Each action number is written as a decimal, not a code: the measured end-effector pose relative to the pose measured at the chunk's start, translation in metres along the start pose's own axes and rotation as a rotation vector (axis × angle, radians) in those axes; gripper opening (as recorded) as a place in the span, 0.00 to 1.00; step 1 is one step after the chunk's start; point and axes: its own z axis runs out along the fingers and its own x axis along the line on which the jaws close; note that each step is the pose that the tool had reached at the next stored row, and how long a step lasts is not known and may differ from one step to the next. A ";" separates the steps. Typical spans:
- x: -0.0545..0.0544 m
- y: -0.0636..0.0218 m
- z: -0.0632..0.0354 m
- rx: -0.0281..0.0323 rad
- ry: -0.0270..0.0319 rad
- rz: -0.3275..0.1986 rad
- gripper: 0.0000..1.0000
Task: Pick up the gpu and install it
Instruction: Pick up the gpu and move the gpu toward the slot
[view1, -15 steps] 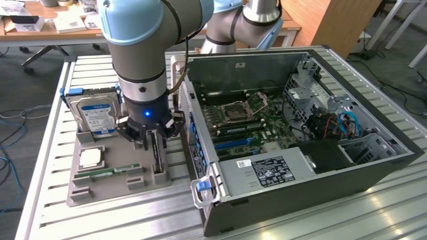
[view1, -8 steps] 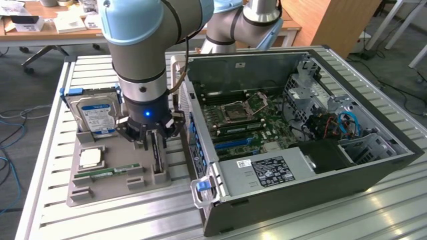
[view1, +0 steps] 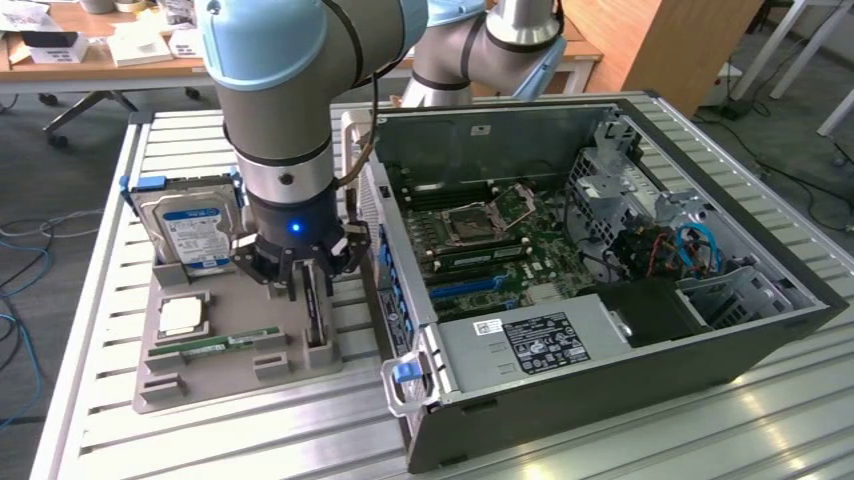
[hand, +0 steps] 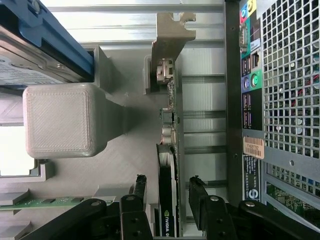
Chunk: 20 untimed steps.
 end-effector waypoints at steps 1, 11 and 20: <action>0.000 0.0000 0.0000 0.0000 0.0000 0.000 0.47; 0.000 0.0000 0.0000 -0.0001 0.0000 0.000 0.39; -0.001 0.0001 0.0001 -0.0002 -0.0002 0.000 0.39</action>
